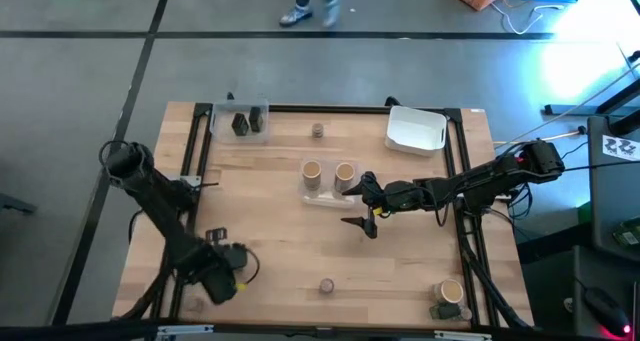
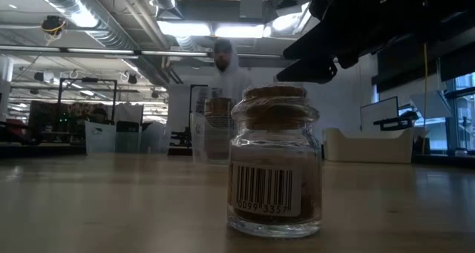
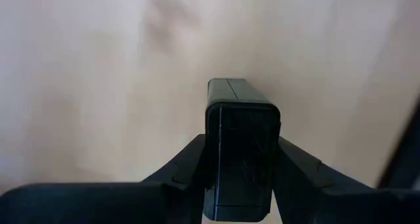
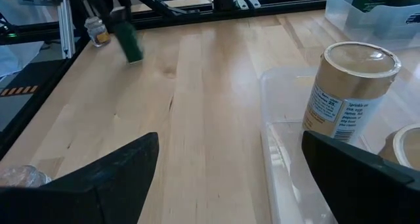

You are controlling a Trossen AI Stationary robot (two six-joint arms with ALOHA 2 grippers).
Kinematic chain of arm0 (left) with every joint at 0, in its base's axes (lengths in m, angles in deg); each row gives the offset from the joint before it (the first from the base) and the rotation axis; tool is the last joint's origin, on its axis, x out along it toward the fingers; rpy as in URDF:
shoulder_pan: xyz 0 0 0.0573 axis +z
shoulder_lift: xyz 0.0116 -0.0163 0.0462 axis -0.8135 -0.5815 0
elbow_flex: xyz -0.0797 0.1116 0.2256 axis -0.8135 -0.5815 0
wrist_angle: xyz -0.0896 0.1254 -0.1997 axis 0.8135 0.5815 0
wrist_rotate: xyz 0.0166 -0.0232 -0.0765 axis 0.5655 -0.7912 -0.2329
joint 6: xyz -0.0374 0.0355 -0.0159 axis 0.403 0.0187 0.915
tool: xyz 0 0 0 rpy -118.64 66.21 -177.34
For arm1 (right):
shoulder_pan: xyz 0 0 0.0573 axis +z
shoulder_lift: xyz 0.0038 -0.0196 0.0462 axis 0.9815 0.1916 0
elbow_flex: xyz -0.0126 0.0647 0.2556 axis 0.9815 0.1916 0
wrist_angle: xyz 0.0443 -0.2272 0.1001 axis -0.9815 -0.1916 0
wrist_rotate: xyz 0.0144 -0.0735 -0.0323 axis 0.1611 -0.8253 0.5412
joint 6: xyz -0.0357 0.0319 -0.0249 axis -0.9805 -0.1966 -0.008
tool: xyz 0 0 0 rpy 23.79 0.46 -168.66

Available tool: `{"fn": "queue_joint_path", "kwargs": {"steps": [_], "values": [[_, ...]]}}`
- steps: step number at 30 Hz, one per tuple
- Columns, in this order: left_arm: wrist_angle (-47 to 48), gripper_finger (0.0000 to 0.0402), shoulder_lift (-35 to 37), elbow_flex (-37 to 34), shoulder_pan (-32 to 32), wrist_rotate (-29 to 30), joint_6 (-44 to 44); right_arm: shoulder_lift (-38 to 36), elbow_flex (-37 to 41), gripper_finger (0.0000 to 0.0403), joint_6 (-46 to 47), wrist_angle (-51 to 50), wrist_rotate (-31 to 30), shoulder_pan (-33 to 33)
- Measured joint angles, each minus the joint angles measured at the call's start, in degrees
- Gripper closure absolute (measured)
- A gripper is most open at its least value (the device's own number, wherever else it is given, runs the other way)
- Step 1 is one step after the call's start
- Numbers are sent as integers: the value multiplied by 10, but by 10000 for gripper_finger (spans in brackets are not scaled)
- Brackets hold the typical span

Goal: Sort spices by type
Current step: Put the black seasoning can into the top transparent bin

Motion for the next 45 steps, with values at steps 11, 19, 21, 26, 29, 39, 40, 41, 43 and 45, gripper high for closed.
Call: {"fn": "queue_joint_path", "kwargs": {"steps": [11, 19, 21, 26, 29, 39, 40, 41, 43, 45], "values": [[114, 281, 112, 15, 164, 191, -46, 0, 0, 29, -15, -17, 5, 0], [126, 276, 181, 15, 312, 269, -102, 0, 0, 29, -37, -51, 5, 0], [126, 276, 191, 15, 348, 283, -120, 0, 0, 29, -47, -59, 2, 0], [125, 275, 211, 15, 444, 320, -155, 0, 0, 29, -87, -82, 0, 0], [125, 275, 217, 15, 502, 340, -177, 0, 0, 29, -125, -82, -1, 0], [112, 274, 217, 15, 711, 360, -220, 0, 0, 29, -245, -75, -75, -6], [103, 274, 217, 15, 730, 360, -229, 0, 0, 29, -251, -75, -80, -10], [92, 274, 217, 15, 751, 360, -240, 0, 0, 29, -254, -76, -81, -16], [67, 274, 217, 15, 789, 357, -261, 0, 0, 29, -256, -78, -75, -29], [30, 274, 217, 11, 823, 350, -284, 0, 0, 29, -257, -82, -60, -44]]}}
